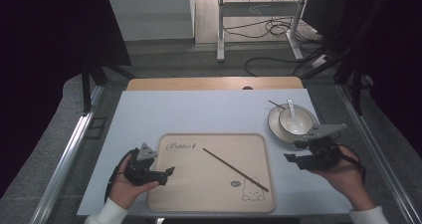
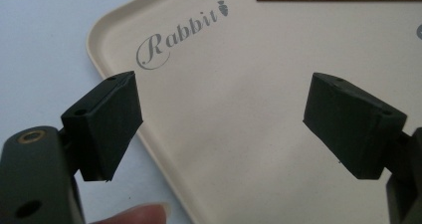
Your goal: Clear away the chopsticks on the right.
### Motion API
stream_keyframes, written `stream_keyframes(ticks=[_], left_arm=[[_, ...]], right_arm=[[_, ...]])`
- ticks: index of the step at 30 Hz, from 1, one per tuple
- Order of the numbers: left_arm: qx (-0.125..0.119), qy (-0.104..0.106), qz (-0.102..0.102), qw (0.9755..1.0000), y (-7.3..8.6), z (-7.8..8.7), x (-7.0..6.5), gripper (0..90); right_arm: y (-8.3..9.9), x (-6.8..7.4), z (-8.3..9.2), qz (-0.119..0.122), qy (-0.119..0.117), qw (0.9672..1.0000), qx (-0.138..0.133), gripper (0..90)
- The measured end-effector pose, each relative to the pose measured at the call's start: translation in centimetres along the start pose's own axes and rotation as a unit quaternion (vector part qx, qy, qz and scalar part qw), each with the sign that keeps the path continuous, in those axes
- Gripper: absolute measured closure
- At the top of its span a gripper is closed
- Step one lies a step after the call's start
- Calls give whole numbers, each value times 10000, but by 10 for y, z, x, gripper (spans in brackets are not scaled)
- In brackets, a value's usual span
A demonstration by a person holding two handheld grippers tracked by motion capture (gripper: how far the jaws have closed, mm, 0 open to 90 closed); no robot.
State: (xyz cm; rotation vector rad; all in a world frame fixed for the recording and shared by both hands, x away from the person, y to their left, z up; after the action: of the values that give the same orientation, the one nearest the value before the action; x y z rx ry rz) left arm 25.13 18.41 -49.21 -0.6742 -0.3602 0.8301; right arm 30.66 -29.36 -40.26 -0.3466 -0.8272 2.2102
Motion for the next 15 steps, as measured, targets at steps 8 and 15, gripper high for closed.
stream_keyframes(ticks=[8,15], left_arm=[[37,9,-14,10000,0,-1,1,154],[56,8,-44,10000,0,-2,0,154]], right_arm=[[-4,-66,13,-408,548,9976,141,433],[-1,-135,4,-979,839,9911,328,437]])
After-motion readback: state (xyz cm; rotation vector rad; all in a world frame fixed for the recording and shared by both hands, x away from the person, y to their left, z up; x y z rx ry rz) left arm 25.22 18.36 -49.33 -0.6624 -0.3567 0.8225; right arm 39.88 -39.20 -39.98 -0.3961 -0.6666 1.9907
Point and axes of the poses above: each handheld gripper's, and its own axes: z roughly backward along the jaws, y roughly out of its underside, x roughly to its left, the point moved 1 cm from there along -z, roughly forward along the jaws, and after that the axes turned 7 degrees about -z, right-handed, at the moved point
